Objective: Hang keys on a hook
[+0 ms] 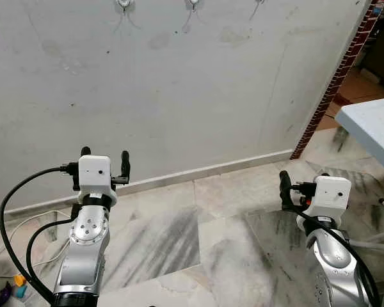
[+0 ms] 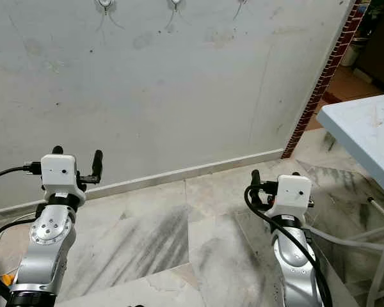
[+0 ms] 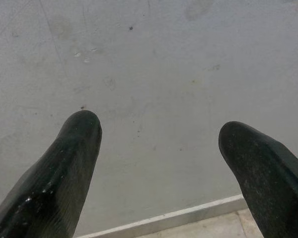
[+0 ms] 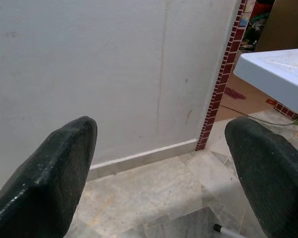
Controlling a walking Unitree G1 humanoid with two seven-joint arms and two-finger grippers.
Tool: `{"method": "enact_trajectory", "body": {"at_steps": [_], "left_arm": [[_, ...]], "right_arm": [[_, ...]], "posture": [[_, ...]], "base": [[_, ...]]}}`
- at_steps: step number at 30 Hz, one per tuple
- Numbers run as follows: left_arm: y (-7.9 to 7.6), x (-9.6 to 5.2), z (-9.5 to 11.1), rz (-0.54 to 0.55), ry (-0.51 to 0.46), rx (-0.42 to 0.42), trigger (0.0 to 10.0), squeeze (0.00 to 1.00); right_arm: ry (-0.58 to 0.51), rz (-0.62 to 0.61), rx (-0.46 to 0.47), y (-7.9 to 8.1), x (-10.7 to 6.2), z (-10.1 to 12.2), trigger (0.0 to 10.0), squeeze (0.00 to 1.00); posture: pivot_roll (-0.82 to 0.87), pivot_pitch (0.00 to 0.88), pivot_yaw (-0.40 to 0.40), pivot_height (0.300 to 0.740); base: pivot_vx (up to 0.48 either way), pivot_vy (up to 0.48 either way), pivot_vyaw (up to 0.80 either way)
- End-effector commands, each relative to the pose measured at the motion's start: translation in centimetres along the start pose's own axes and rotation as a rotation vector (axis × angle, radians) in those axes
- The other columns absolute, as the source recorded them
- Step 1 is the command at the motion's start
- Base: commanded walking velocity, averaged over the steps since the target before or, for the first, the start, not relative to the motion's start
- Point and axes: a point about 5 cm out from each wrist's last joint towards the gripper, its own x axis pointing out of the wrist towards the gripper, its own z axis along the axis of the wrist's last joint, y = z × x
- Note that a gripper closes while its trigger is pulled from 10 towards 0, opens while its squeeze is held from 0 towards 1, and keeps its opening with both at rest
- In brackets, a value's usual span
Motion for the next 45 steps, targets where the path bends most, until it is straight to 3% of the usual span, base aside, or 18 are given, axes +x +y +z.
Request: {"method": "enact_trajectory", "body": {"at_steps": [1,7,8,9,23,32,39,45], "left_arm": [[0.1,0.1,0.1,0.006,0.0,0.01,10.0,0.0],[0.1,0.1,0.1,0.006,0.0,0.01,10.0,0.0],[0.1,0.1,0.1,0.005,0.001,0.005,10.0,0.0],[-0.5,-0.9,-0.5,-0.058,0.042,-0.023,10.0,0.0],[-1.3,-1.6,-0.6,-0.105,0.079,-0.089,10.0,0.0],[-2.0,-1.5,-0.3,-0.169,0.071,-0.053,10.0,0.0],[-1.9,-0.7,0.1,-0.164,0.078,-0.059,10.0,0.0],[-2.6,-1.1,0.2,-0.198,0.065,-0.078,10.0,0.0]], "right_arm": [[-0.01,-0.004,0.002,0.1,0.1,0.4,10.0,0.0],[-0.01,-0.004,0.002,0.1,0.1,0.4,10.0,0.0],[-0.005,-0.004,-0.001,0.1,0.2,0.4,10.0,0.0],[-0.022,0.005,-0.011,0.2,1.2,0.7,10.0,0.0],[-0.026,0.014,-0.019,0.3,1.4,0.8,10.0,0.0],[-0.039,-0.03,-0.075,-0.8,1.0,1.6,10.0,0.0],[-0.028,-0.04,-0.074,-1.0,1.0,0.9,10.0,0.0],[-0.051,-0.051,-0.066,-0.9,1.3,1.2,10.0,0.0]], "posture": [[-0.09,0.109,0.06,0.74],[-0.09,0.109,0.06,0.74],[0.0,0.0,0.0,0.74],[-0.04,0.126,0.046,0.74],[-0.05,0.131,0.037,0.74],[-0.09,0.115,-0.011,0.74],[-0.09,0.124,0.05,0.74],[-0.09,0.128,0.075,0.74]], "base": [[0.0,0.0,0.0],[0.0,0.0,0.0],[0.0,0.0,0.0],[0.0,0.0,0.0],[0.0,0.0,0.0],[0.0,0.0,0.0],[0.0,0.0,0.0],[0.0,0.0,0.0]]}}
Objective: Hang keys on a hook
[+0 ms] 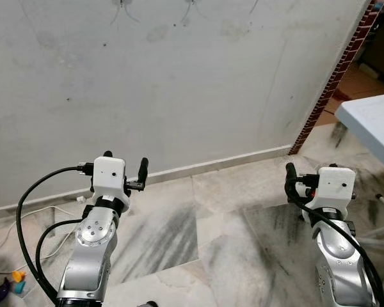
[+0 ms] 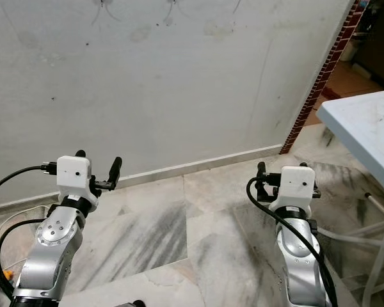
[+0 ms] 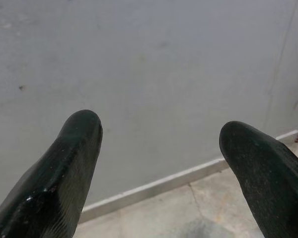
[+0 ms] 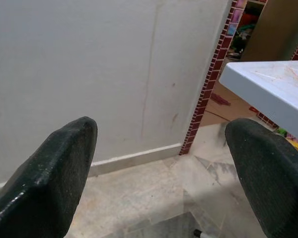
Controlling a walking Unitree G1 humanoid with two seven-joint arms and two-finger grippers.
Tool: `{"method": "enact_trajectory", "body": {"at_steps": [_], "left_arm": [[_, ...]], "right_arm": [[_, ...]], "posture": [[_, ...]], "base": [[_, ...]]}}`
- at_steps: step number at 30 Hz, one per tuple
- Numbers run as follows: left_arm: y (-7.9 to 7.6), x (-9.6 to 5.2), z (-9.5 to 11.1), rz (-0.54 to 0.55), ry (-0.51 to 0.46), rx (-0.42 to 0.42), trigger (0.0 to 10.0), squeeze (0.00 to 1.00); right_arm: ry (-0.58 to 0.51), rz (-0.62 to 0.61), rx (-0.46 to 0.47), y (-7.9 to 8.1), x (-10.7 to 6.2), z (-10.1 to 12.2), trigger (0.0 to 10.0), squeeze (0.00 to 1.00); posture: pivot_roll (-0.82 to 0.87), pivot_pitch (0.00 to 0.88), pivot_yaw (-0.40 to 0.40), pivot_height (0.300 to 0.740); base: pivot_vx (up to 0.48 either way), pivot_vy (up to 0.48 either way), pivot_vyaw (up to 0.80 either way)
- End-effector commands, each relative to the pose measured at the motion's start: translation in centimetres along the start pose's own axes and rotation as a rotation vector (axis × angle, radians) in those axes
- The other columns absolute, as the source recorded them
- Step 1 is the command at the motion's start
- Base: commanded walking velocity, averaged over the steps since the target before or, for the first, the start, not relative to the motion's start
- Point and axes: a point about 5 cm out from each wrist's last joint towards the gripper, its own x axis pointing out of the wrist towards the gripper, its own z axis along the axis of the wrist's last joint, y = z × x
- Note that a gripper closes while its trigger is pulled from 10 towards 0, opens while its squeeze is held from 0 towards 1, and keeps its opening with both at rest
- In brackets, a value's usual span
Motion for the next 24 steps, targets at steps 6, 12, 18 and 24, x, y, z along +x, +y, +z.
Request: {"method": "enact_trajectory", "body": {"at_steps": [6,12,18,24], "left_arm": [[-0.5,0.0,-0.2,-0.031,0.005,-0.017,10.0,0.0],[-0.2,0.3,0.2,-0.001,-0.015,-0.048,10.0,0.0],[0.0,-0.8,-0.9,0.012,0.018,-0.054,10.0,0.0],[-0.8,-0.4,-0.2,-0.029,-0.01,-0.072,10.0,0.0]], "right_arm": [[-0.02,-0.032,0.003,-0.5,0.0,0.4,10.0,0.0],[-0.032,-0.021,0.003,-0.6,0.1,0.8,10.0,0.0],[-0.013,-0.021,-0.003,-1.0,0.1,0.8,10.0,0.0],[-0.014,-0.021,-0.013,-0.7,-0.4,1.0,10.0,0.0]], "posture": [[-0.11,0.112,0.052,0.74],[-0.1,0.108,0.018,0.74],[-0.1,0.119,0.019,0.74],[-0.12,0.152,0.034,0.74]], "base": [[0.0,0.0,0.0],[0.0,0.0,0.0],[0.0,0.0,-0.61],[0.0,0.0,-0.72]]}}
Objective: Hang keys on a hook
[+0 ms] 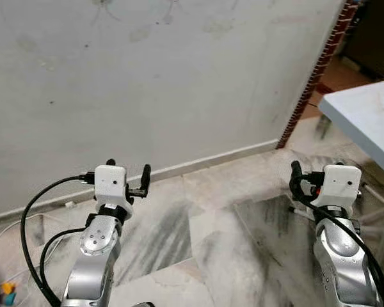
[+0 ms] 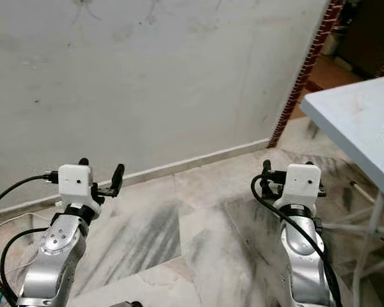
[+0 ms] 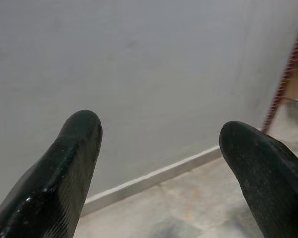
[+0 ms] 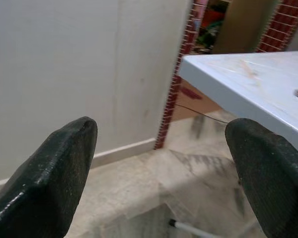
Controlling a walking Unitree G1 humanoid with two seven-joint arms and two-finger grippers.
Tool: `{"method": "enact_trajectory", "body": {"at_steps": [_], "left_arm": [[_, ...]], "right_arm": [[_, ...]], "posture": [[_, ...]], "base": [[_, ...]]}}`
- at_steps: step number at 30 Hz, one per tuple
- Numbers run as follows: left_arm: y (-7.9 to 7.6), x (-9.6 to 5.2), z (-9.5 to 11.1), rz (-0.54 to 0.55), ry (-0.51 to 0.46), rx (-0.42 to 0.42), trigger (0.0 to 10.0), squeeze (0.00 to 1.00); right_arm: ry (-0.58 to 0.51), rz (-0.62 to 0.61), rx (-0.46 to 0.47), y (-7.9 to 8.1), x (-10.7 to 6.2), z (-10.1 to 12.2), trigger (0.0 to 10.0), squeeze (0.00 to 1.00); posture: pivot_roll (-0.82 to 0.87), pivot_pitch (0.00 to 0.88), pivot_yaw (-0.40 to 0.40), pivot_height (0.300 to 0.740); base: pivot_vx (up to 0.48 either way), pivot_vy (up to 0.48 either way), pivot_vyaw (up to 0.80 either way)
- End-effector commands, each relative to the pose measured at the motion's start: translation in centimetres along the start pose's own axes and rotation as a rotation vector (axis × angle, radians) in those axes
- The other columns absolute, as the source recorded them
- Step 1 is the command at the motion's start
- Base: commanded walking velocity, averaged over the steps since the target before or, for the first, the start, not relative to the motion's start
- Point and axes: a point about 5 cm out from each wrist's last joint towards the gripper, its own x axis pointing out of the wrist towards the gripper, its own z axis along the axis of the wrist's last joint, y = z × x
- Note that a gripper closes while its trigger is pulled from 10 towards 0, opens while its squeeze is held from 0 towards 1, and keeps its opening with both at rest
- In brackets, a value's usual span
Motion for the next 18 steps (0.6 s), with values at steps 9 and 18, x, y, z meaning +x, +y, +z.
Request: {"method": "enact_trajectory", "body": {"at_steps": [9,18], "left_arm": [[0.1,-0.4,0.6,-0.035,-0.023,0.01,10.0,0.0],[0.6,0.7,1.7,-0.001,-0.041,-0.022,10.0,0.0]], "right_arm": [[0.005,-0.002,-0.005,0.0,-1.6,0.4,10.0,0.0],[0.003,-0.01,0.002,0.2,-1.7,0.8,10.0,0.0]], "posture": [[-0.12,0.183,0.054,0.74],[-0.13,0.182,0.06,0.74]], "base": [[0.0,0.0,-0.71],[0.0,0.0,-0.69]]}}
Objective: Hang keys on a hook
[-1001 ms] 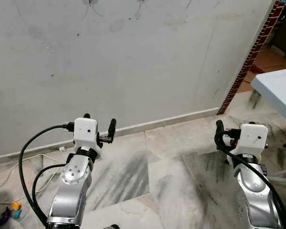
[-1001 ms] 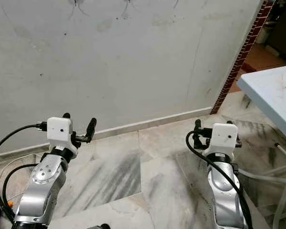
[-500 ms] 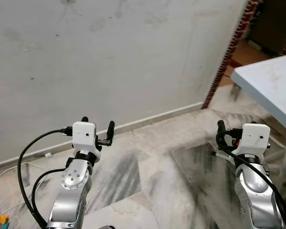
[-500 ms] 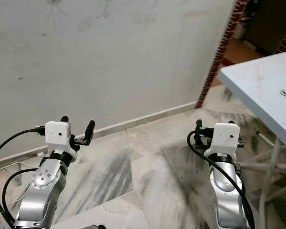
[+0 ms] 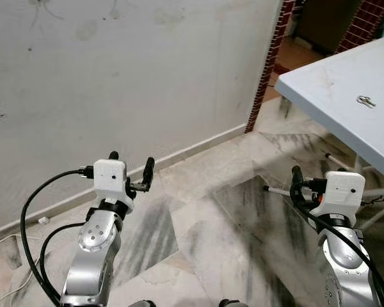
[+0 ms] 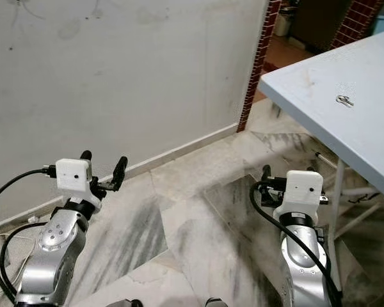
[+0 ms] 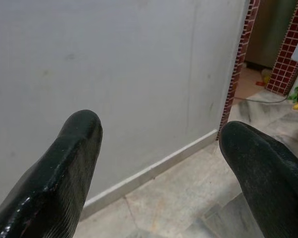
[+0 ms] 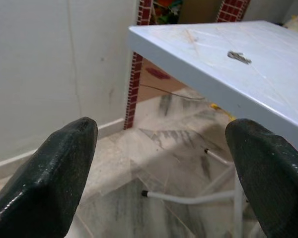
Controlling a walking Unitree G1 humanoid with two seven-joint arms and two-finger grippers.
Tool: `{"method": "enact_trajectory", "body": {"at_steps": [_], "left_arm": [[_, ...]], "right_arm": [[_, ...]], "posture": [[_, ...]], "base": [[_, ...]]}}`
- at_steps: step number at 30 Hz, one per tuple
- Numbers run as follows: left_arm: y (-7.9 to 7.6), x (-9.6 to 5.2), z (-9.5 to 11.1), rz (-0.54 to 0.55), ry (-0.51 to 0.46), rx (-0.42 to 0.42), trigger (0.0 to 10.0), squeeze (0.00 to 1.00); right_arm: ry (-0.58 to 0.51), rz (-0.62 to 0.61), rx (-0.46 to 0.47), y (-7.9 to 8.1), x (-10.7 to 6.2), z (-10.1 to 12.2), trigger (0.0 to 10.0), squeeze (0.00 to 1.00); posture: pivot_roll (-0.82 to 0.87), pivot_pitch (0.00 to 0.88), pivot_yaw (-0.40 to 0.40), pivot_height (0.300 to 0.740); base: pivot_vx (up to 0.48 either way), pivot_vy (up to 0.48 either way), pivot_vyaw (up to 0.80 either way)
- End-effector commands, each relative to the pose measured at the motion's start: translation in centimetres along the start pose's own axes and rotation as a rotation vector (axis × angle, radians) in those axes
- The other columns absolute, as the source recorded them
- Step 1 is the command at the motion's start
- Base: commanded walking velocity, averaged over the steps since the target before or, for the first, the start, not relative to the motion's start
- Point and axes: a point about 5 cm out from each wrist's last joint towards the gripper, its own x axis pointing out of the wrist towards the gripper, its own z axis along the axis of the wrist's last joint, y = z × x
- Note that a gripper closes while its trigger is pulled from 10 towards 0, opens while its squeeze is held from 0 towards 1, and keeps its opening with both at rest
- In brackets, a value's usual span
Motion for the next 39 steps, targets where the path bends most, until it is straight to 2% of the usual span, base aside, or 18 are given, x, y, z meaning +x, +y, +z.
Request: {"method": "enact_trajectory", "body": {"at_steps": [1,3,4,5,6,8,10,11,14,23,29,39], "left_arm": [[0.2,0.2,0.1,0.017,0.007,-0.017,10.0,0.0],[0.2,0.3,0.2,0.009,0.006,-0.031,10.0,0.0],[0.1,0.3,0.3,0.006,0.004,-0.011,10.0,0.0],[0.5,0.2,0.3,0.085,0.029,0.078,10.0,0.0],[0.6,0.2,0.3,0.113,0.028,0.089,10.0,0.0],[0.3,0.4,0.2,0.047,0.011,-0.005,10.0,0.0],[0.2,0.4,0.2,0.01,0.014,-0.037,10.0,0.0],[0.5,0.4,0.4,0.028,0.009,-0.003,10.0,0.0],[0.5,0.5,0.3,0.037,0.019,-0.036,10.0,0.0],[-0.1,1.3,0.5,0.008,0.017,-0.056,10.0,0.0],[-0.3,1.6,0.7,0.002,0.012,-0.062,10.0,0.0],[-0.3,1.8,0.5,-0.002,0.023,-0.061,10.0,0.0]], "right_arm": [[-0.015,-0.012,-0.001,-0.1,-0.2,0.5,10.0,0.0],[-0.014,-0.012,-0.001,-0.1,-0.1,0.5,10.0,0.0],[-0.006,-0.013,0.009,-0.2,-0.1,0.5,10.0,0.0],[-0.009,-0.013,0.002,-0.2,0.0,0.6,10.0,0.0],[-0.009,-0.014,0.002,-0.3,0.0,0.6,10.0,0.0],[-0.008,-0.014,0.002,-0.3,0.1,0.6,10.0,0.0],[-0.008,-0.014,0.0,-0.3,0.1,0.6,10.0,0.0],[-0.007,-0.013,0.0,-0.3,0.2,0.6,10.0,0.0],[-0.005,-0.008,-0.001,-0.2,0.4,0.7,10.0,0.0],[-0.026,-0.006,0.001,-0.2,0.6,1.0,10.0,0.0],[-0.01,-0.009,0.024,-0.1,0.7,0.9,10.0,0.0],[0.0,-0.019,0.026,0.0,0.8,0.6,10.0,0.0]], "posture": [[-0.13,0.181,0.059,0.74],[-0.13,0.18,0.055,0.74],[-0.13,0.18,0.054,0.74],[-0.13,0.181,0.052,0.74],[-0.13,0.182,0.05,0.74],[-0.13,0.182,0.049,0.74],[-0.13,0.182,0.049,0.74],[-0.13,0.181,0.047,0.74],[-0.13,0.177,0.045,0.74],[-0.14,0.163,0.043,0.74],[-0.14,0.158,0.047,0.74],[-0.14,0.155,0.054,0.74]], "base": [[0.0,0.0,-0.7],[0.0,0.0,-0.7],[0.0,0.0,-0.71],[0.0,0.0,-0.71],[0.0,0.0,-0.71],[0.0,0.0,-0.71],[0.0,0.0,-0.71],[0.0,0.0,-0.71],[0.0,0.0,-0.71],[0.0,0.0,-0.63],[0.0,0.0,-0.08],[0.0,0.0,-0.77]]}}
